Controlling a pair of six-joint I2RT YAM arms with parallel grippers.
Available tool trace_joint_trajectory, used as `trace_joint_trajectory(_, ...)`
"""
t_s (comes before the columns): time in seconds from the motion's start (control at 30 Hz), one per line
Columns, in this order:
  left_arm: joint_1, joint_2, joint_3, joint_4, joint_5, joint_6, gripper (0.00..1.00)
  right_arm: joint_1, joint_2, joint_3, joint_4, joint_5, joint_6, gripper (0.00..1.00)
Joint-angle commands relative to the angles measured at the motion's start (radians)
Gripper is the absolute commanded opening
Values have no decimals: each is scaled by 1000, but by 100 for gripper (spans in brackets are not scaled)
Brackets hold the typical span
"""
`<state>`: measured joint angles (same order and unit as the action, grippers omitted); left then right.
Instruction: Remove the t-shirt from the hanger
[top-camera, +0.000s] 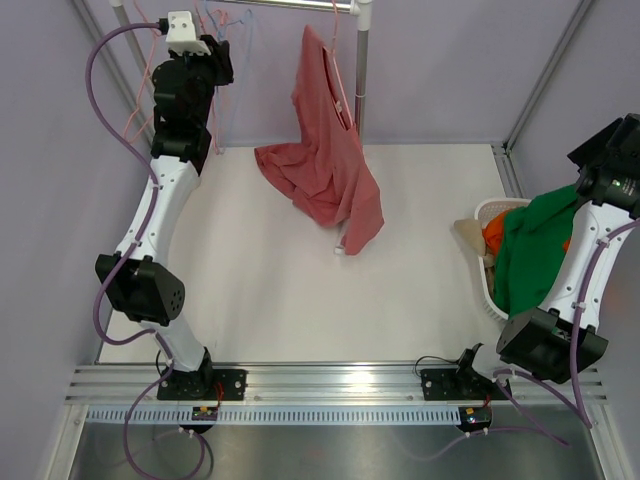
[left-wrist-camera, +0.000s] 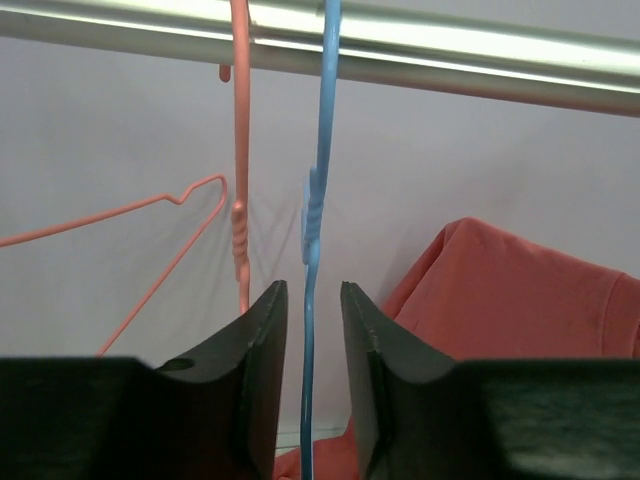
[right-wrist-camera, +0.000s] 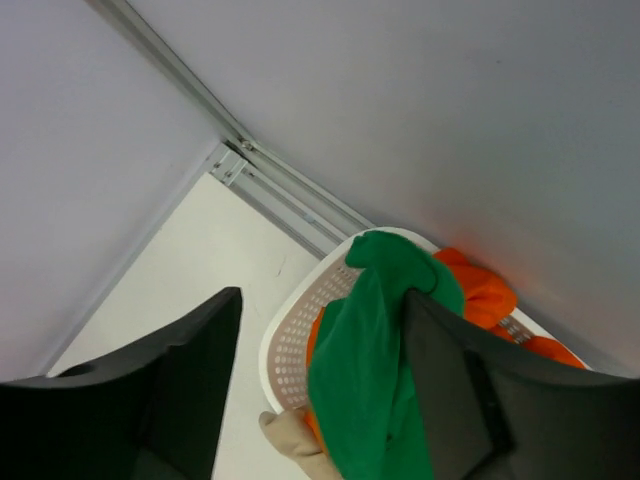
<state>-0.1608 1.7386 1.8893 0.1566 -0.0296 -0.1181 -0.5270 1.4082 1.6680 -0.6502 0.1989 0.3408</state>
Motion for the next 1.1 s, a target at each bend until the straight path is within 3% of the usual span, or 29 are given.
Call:
trace_joint_trajectory(0.0, 3, -4, 2, 66, 13, -9, 37, 2, -43, 27, 26, -65, 6, 77)
trace_joint_trajectory(0.07, 3, -8, 4, 57, 14, 6, 40, 2, -55, 29, 27, -73, 1, 83)
trace_joint_trajectory(0.33, -11, -80, 8, 31, -107, 44, 46, 2, -80, 62, 18, -151, 4, 76)
trace_joint_trajectory(0.5, -80, -174, -21, 63, -245, 164, 48, 4, -118, 49, 35, -197, -3, 75)
trace_joint_trajectory(0.77, -374, -231, 2, 136, -542, 412, 52, 111, -124, 117, 35, -348, -29, 77)
trace_joint_trajectory(0.9, -492, -180, 101, 94, -641, 429, 50, 202, -120, 153, 17, -346, -59, 78)
trace_joint_trajectory(1.07, -583, -61, 191, 57, -774, 414, 50, 223, -141, 133, 27, -358, -48, 78)
